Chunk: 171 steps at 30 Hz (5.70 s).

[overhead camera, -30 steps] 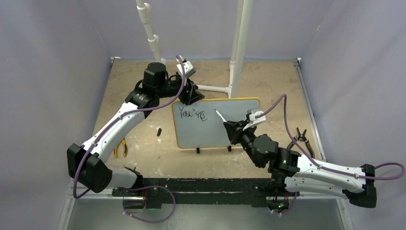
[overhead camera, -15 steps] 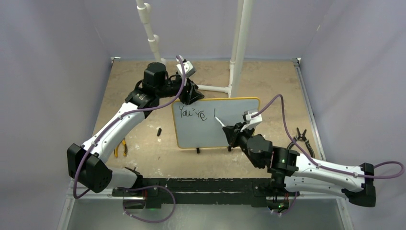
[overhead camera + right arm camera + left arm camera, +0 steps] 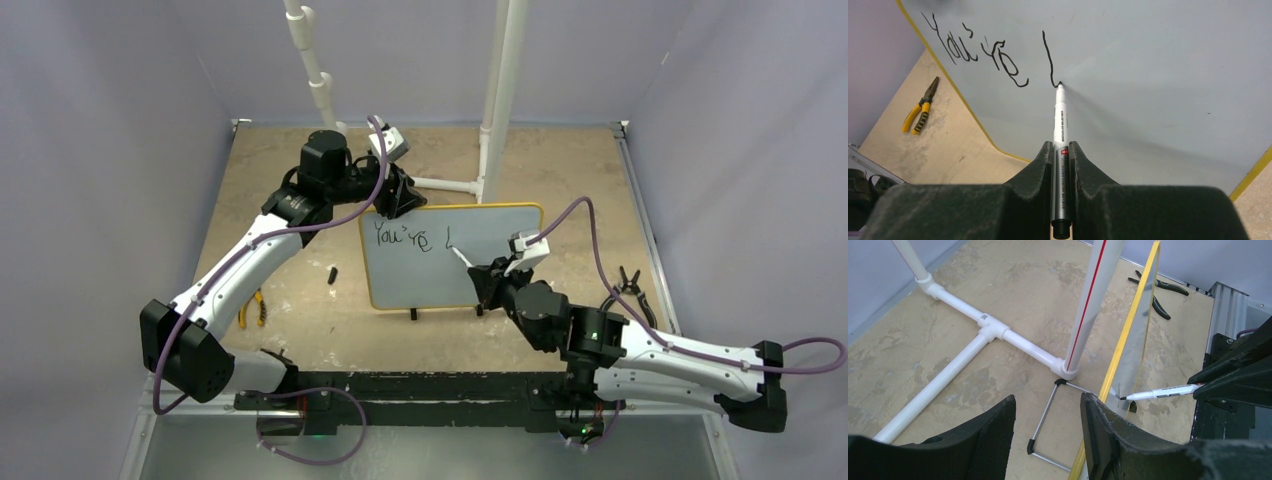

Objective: Write a sentence on the whiteboard

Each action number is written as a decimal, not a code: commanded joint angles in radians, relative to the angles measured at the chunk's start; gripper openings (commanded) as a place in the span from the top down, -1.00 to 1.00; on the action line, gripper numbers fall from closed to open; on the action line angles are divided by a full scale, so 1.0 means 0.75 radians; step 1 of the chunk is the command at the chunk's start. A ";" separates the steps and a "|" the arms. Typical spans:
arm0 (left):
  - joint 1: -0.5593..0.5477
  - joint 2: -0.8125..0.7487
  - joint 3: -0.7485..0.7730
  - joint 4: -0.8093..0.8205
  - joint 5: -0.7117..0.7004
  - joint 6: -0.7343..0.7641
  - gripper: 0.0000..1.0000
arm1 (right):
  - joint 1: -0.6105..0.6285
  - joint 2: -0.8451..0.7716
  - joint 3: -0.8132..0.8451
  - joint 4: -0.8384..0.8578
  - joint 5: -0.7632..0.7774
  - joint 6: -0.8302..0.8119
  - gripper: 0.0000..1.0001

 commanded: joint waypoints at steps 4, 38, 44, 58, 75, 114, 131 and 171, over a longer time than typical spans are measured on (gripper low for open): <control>-0.010 -0.012 -0.014 0.008 0.018 0.031 0.02 | -0.004 -0.085 0.049 0.082 0.071 -0.081 1.00; -0.010 -0.012 -0.015 0.011 0.010 0.033 0.03 | -0.004 -0.024 0.075 -0.052 0.121 0.014 1.00; -0.010 -0.013 -0.015 0.011 0.010 0.035 0.03 | -0.004 -0.020 0.106 -0.005 0.159 -0.050 1.00; -0.010 -0.013 -0.016 0.014 0.013 0.034 0.03 | -0.004 -0.033 0.100 0.104 0.101 -0.134 1.00; -0.010 -0.013 -0.018 0.016 0.012 0.033 0.03 | -0.004 -0.057 0.090 -0.103 0.153 0.043 1.00; -0.010 -0.024 -0.024 0.015 -0.004 0.035 0.03 | -0.004 -0.219 0.048 -0.001 0.074 -0.028 1.00; -0.010 -0.023 -0.030 0.018 -0.011 0.033 0.03 | -0.004 -0.185 0.070 -0.231 0.113 0.155 1.00; -0.010 -0.023 -0.028 0.018 -0.015 0.031 0.02 | -0.003 -0.108 0.097 -0.262 0.154 0.209 1.00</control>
